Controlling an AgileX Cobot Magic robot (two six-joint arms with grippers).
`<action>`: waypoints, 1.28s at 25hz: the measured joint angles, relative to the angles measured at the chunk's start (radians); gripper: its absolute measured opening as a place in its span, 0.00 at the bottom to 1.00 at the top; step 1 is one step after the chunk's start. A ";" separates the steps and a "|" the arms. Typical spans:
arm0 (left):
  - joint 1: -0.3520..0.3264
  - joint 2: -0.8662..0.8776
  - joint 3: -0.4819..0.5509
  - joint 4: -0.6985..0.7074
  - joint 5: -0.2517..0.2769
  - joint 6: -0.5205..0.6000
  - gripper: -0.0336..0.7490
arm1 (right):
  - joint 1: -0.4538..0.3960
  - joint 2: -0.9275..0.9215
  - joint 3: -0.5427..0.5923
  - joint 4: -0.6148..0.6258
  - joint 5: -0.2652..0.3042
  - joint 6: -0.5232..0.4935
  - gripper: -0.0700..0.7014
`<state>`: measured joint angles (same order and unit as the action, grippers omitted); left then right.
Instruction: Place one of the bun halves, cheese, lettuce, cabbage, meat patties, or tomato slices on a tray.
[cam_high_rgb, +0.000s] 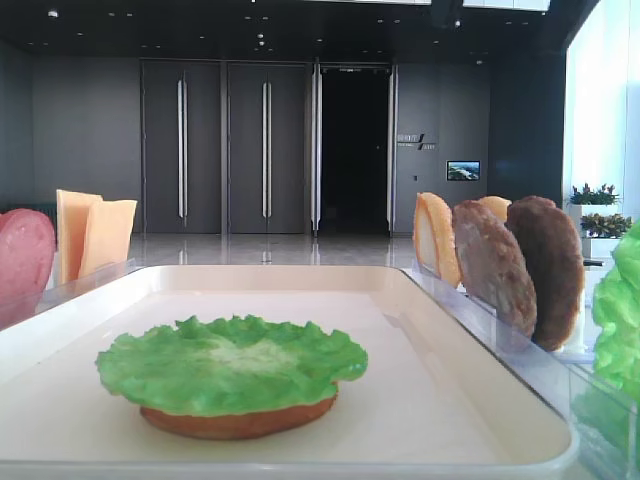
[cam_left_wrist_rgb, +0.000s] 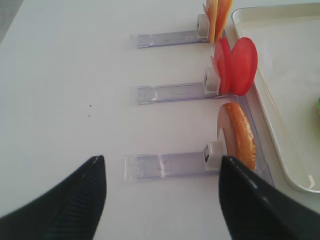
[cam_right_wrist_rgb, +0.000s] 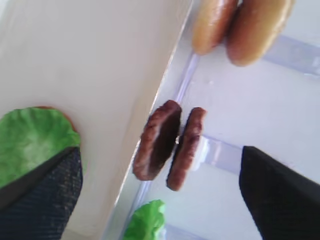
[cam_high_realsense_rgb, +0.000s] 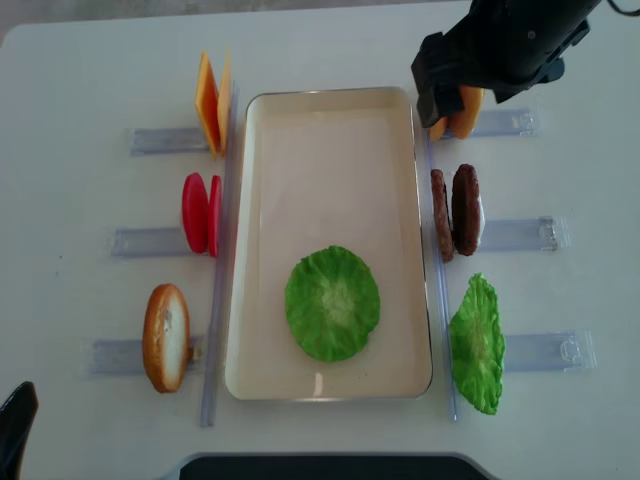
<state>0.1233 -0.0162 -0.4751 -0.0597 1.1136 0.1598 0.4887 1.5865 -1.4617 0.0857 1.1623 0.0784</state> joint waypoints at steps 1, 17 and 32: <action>0.000 0.000 0.000 0.000 0.000 0.000 0.73 | 0.000 0.000 -0.005 -0.025 0.008 0.010 0.87; 0.000 0.000 0.000 0.000 0.000 0.000 0.73 | -0.157 0.000 -0.013 -0.276 0.049 0.116 0.86; 0.000 0.000 0.000 0.000 0.000 0.000 0.73 | -0.499 0.000 -0.013 -0.253 0.056 0.149 0.86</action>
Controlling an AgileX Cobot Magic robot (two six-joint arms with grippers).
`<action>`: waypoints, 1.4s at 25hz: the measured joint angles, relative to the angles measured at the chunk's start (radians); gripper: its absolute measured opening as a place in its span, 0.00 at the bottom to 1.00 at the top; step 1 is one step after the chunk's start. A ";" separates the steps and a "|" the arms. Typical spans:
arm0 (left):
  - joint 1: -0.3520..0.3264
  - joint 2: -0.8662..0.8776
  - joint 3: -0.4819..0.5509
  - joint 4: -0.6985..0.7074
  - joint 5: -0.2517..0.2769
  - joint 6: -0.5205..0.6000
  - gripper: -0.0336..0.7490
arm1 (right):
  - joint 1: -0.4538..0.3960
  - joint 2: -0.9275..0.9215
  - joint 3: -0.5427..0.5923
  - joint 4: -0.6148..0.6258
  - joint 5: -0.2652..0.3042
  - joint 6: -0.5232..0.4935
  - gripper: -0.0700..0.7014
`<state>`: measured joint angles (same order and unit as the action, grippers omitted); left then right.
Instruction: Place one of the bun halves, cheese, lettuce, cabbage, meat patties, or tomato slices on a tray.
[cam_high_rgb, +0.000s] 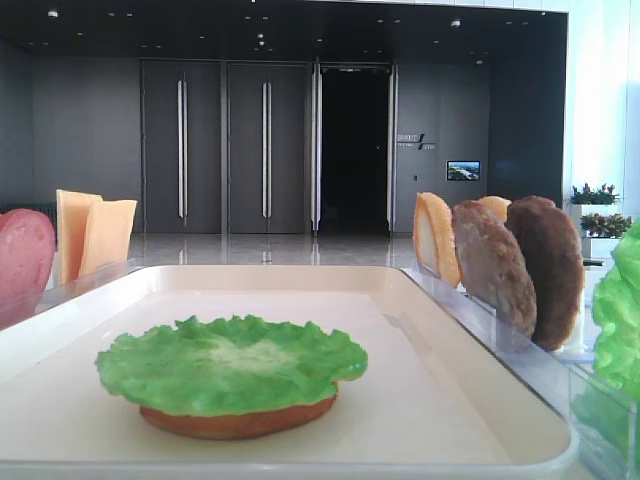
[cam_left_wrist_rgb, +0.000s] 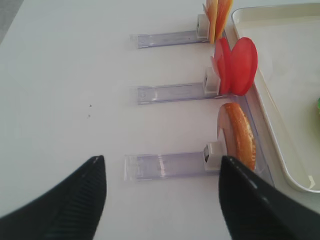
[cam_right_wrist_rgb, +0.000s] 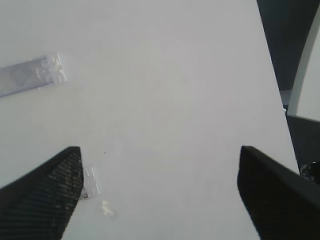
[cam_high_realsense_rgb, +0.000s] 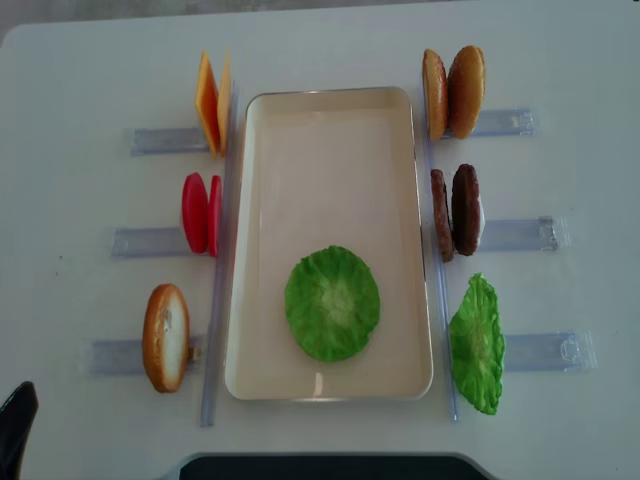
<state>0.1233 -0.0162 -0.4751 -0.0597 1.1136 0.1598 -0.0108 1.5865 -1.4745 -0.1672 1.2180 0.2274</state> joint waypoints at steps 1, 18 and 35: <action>0.000 0.000 0.000 0.000 0.000 0.000 0.73 | 0.000 0.000 0.000 -0.002 0.000 0.001 0.86; 0.000 0.000 0.000 0.000 0.000 0.000 0.73 | 0.005 -0.087 0.012 -0.014 0.002 0.019 0.86; 0.000 0.000 0.000 0.000 0.000 0.000 0.73 | 0.069 -0.788 0.052 -0.010 0.006 -0.029 0.86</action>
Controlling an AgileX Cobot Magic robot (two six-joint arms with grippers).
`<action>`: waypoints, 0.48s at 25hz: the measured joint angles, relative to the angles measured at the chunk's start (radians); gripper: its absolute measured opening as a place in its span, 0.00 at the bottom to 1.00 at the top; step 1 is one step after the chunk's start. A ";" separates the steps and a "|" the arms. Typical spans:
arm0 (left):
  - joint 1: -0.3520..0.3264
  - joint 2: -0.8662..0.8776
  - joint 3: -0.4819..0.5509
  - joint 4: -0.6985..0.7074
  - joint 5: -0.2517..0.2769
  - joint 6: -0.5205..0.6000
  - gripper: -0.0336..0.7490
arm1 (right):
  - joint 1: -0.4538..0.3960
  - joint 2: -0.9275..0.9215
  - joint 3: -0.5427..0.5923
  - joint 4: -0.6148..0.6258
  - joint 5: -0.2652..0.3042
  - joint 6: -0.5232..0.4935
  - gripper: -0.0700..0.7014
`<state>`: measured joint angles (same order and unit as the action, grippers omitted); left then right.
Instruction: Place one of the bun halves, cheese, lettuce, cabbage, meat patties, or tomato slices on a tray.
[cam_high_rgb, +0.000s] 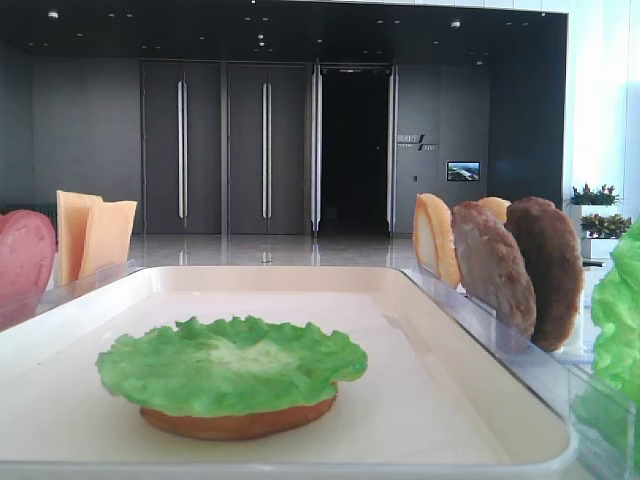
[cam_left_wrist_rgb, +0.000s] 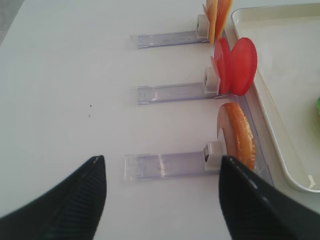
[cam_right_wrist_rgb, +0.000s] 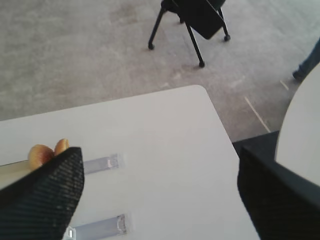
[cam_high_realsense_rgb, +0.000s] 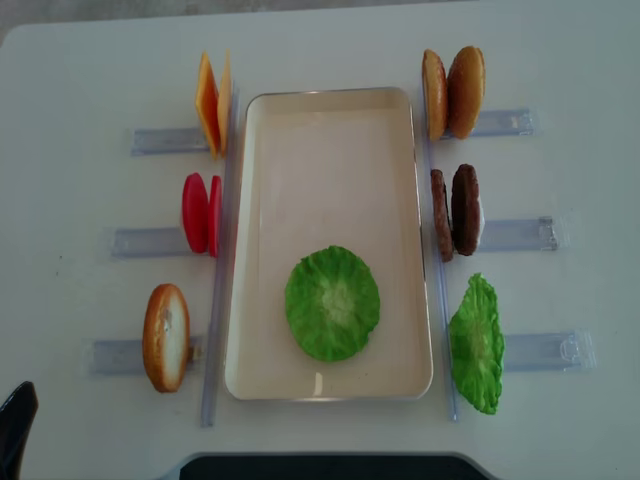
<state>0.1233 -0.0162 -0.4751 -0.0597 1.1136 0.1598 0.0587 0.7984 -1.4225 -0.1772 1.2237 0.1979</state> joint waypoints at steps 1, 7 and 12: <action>0.000 0.000 0.000 0.000 0.000 0.000 0.73 | 0.000 -0.030 0.002 0.010 0.000 -0.011 0.86; 0.000 0.000 0.000 0.000 0.000 0.000 0.73 | 0.000 -0.212 0.074 0.048 0.000 -0.049 0.86; 0.000 0.000 0.000 0.000 0.000 0.000 0.73 | 0.000 -0.351 0.224 0.050 0.000 -0.050 0.86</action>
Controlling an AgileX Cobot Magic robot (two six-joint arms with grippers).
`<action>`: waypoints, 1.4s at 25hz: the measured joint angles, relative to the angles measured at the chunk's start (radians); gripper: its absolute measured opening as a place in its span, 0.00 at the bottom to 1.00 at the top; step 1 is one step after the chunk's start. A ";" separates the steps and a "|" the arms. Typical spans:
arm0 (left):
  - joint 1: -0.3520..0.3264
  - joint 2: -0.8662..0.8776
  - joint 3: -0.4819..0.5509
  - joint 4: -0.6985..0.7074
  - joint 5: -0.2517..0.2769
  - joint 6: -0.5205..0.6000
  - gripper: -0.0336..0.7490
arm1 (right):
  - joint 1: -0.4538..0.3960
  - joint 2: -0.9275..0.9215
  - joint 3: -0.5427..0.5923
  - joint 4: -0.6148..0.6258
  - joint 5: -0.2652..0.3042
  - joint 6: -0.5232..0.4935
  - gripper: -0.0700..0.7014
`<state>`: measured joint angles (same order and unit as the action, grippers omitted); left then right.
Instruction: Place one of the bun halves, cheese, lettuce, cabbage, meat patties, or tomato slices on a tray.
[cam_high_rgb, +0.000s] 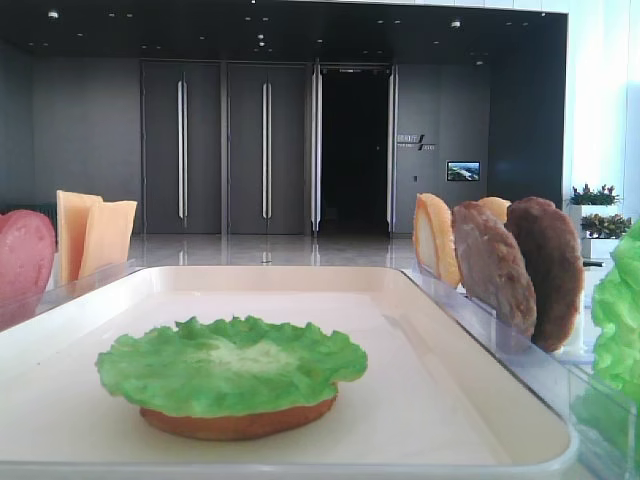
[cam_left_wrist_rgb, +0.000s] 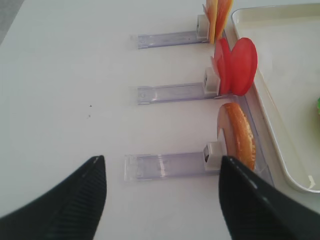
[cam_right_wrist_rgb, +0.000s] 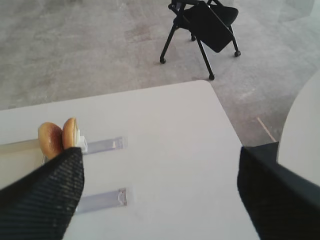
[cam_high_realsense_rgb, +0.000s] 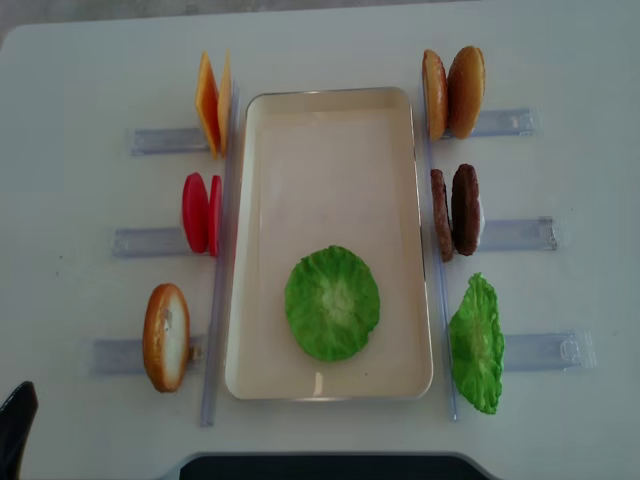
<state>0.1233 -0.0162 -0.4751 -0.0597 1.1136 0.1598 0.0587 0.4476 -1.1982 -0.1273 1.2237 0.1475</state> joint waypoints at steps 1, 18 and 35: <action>0.000 0.000 0.000 0.000 0.000 0.000 0.73 | 0.000 -0.028 0.038 0.000 0.000 0.000 0.86; 0.000 0.000 0.000 -0.001 0.000 0.000 0.73 | 0.000 -0.455 0.424 0.039 -0.002 -0.052 0.86; 0.000 0.000 0.000 -0.001 0.000 0.000 0.73 | 0.000 -0.457 0.691 0.174 -0.090 -0.147 0.85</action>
<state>0.1233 -0.0162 -0.4751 -0.0605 1.1136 0.1598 0.0587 -0.0089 -0.5071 0.0468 1.1337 0.0000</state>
